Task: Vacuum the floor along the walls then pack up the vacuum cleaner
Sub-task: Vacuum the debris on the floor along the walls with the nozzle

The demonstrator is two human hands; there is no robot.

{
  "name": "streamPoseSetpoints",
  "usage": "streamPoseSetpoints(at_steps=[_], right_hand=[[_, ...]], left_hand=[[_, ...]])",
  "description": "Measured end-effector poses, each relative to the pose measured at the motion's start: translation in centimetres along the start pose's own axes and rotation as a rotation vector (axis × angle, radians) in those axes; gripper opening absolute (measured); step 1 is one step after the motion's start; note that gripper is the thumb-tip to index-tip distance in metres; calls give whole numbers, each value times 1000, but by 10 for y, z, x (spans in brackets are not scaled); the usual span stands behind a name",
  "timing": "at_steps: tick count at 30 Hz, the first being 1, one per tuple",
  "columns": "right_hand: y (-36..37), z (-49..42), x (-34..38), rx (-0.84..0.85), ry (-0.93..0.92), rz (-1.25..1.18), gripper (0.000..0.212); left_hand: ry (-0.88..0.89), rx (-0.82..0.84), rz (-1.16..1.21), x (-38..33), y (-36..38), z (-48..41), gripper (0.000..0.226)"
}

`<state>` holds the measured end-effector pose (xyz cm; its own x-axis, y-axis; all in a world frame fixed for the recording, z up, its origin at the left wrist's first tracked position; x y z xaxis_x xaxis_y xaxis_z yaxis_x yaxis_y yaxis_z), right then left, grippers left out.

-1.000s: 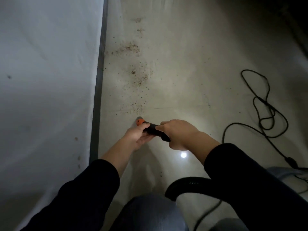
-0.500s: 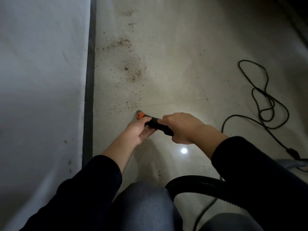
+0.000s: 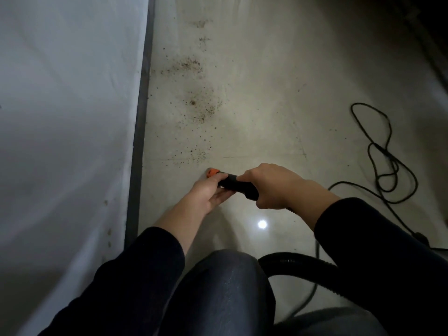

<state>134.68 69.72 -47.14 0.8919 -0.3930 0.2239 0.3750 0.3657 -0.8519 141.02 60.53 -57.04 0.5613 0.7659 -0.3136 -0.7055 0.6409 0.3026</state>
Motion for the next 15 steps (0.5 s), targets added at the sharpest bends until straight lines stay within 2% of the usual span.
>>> streamPoseSetpoints(at_steps=[4, 9, 15], right_hand=[[-1, -3, -9, -11, -19, 30, 33], [-5, -6, -16, -22, -38, 31, 35], [-5, -7, -16, -34, -37, 86, 32]], left_hand=[[27, 8, 41, -1, 6, -6, 27], [0, 9, 94, 1, 12, -10, 8], [-1, -36, 94, 1, 12, -12, 9]])
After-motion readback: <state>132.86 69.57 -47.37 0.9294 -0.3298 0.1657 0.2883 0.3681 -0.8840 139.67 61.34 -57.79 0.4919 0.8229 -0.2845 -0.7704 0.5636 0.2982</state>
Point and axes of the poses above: each hand's wrist, its own z-axis away from the middle knuckle, its own y-axis out of the palm, x = y × z, the point moved 6 cm from there along -z, towards the middle knuckle, and after that the axes turned 11 degrees about -y, right-handed, at the moved point
